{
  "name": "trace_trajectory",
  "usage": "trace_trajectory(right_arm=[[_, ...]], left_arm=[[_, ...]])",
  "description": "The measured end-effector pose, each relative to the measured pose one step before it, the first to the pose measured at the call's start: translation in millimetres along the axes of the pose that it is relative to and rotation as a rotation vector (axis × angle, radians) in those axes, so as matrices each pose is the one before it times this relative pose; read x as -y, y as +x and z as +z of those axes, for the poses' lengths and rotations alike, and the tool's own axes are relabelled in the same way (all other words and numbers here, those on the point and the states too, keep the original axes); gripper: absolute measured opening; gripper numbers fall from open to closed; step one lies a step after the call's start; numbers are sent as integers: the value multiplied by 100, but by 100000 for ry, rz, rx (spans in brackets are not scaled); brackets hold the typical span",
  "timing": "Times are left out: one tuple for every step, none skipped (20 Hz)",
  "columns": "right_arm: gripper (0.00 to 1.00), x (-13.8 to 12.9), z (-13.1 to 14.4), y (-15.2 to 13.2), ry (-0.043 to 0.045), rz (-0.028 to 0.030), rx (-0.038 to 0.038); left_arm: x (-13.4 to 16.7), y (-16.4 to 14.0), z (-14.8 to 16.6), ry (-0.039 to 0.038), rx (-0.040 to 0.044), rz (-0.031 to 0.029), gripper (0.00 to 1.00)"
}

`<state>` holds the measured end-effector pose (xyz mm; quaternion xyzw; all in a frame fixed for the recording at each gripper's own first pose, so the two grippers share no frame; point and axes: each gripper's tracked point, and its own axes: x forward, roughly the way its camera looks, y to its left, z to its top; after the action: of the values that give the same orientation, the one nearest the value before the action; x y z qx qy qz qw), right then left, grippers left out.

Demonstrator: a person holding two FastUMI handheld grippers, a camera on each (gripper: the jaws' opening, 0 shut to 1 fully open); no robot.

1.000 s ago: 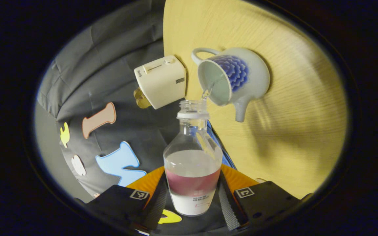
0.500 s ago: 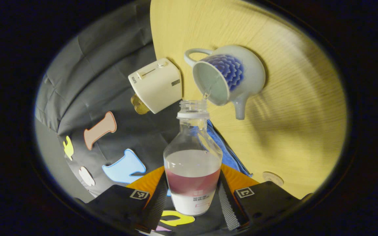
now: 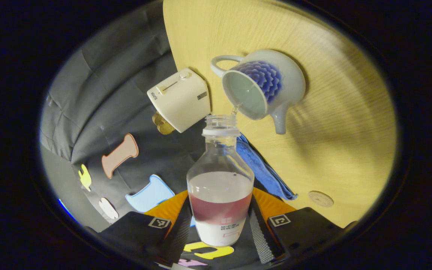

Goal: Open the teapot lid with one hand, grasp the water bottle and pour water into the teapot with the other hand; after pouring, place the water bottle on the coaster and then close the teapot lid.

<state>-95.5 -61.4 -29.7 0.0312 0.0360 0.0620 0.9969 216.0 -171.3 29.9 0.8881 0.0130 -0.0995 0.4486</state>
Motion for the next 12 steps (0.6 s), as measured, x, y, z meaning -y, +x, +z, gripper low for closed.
trace_trajectory(right_arm=[[1,33,48,-29,28,-6,20],[1,-4,-55,-9,38,4,54],[1,2,52,-6,-165,-83,31],[1,32,16,38,-135,-136,55],[1,13,74,30,11,-52,132],[1,19,68,-20,69,-25,119],[1,-12,67,-22,213,41,120],[1,-16,-87,-6,-18,85,-76],[1,-78,6,23,-440,233,-86],[1,-25,18,12,-610,115,0],[1,-11,76,20,-336,33,-79],[1,57,-60,-37,-42,-20,-118]], left_arm=[[28,-5,7,729,-227,-11,87],[-108,-34,9,496,202,91,87],[-38,-45,67,345,169,315,87],[-41,-32,46,236,226,118,87],[-59,2,112,331,262,436,87],[-101,-58,140,102,356,293,87],[171,-15,90,-55,82,-524,87],[-134,-28,111,109,306,101,87],[-12,-17,64,356,50,141,87],[-21,-54,71,118,179,16,87],[31,16,59,-15,252,137,87],[-82,-11,108,-134,306,355,87]])
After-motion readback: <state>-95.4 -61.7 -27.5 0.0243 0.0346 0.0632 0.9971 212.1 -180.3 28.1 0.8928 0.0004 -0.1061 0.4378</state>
